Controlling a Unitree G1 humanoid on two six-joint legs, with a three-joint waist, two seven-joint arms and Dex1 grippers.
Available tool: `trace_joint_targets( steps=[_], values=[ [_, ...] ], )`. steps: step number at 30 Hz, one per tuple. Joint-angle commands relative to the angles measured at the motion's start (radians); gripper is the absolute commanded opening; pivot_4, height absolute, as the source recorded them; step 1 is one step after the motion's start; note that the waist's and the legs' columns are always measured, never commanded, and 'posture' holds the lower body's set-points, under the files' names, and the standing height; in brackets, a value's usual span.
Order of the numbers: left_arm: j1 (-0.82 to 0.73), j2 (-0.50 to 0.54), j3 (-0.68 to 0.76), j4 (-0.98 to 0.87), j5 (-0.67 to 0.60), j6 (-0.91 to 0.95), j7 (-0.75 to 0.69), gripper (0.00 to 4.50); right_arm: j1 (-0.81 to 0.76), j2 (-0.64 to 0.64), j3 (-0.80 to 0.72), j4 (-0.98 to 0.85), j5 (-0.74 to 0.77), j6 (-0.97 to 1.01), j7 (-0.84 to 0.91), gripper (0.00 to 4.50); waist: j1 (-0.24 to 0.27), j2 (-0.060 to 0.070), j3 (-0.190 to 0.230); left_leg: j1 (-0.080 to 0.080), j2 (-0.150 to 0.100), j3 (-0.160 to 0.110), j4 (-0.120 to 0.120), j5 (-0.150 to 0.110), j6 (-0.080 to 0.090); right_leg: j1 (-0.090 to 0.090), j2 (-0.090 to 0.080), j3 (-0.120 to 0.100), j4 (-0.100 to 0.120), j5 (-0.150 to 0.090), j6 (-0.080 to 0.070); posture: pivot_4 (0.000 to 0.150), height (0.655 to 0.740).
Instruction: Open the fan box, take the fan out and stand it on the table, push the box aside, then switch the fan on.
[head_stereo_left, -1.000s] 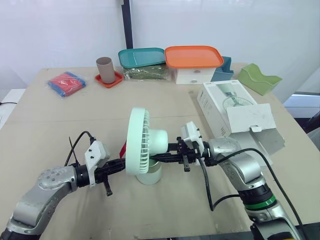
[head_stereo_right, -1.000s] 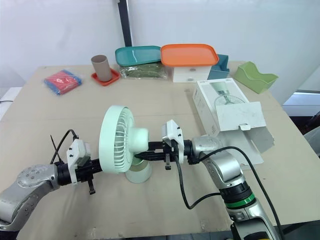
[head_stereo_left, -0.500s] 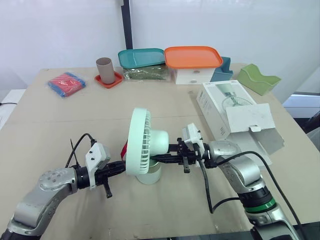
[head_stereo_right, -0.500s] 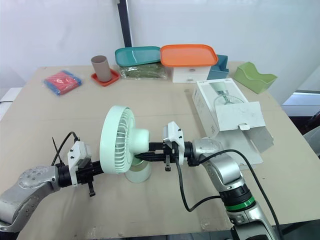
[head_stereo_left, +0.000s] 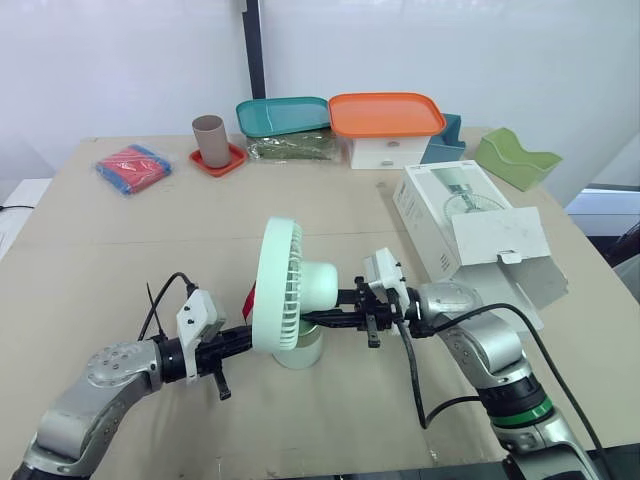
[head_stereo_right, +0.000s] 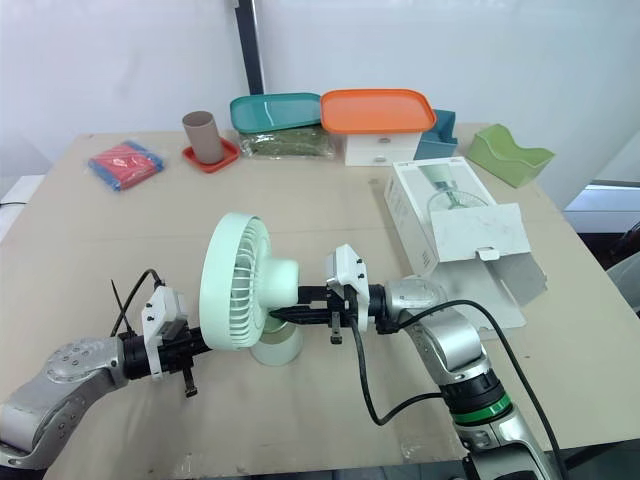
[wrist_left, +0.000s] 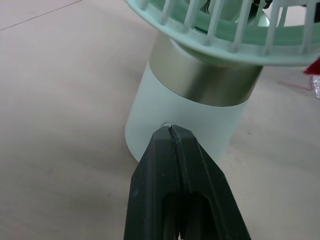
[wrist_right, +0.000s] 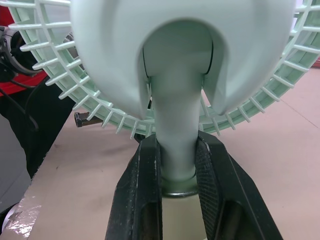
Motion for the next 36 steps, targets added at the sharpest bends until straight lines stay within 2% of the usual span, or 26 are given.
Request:
trace_joint_targets(
  steps=[1, 10, 36],
  values=[
    [-0.022, -0.021, -0.029, 0.014, 0.022, -0.03, -0.005, 0.02, 0.003, -0.018, 0.004, -0.019, -0.013, 0.005, -0.004, 0.33, 0.0, 0.0, 0.0, 0.0, 0.0, 0.0, 0.0, 0.0, 0.0, 0.0, 0.0, 0.0, 0.0, 0.0, 0.0, 0.15, 0.74],
    [-0.046, -0.044, -0.045, 0.06, 0.048, -0.055, -0.02, 0.02, 0.013, -0.03, 0.0, -0.038, -0.011, 0.006, -0.008, 0.33, 0.0, 0.0, 0.0, 0.0, 0.0, 0.0, 0.0, 0.0, 0.0, 0.0, 0.0, 0.0, 0.0, 0.0, 0.0, 0.15, 0.74],
    [-0.045, -0.054, -0.047, -0.008, -0.027, 0.015, -0.043, 0.02, 0.013, -0.038, 0.003, -0.033, -0.011, 0.008, -0.01, 0.33, 0.006, 0.0, -0.001, 0.0, -0.001, -0.001, 0.0, 0.0, 0.0, 0.001, -0.001, 0.0, 0.0, 0.0, 0.0, 0.15, 0.74]
  ],
)
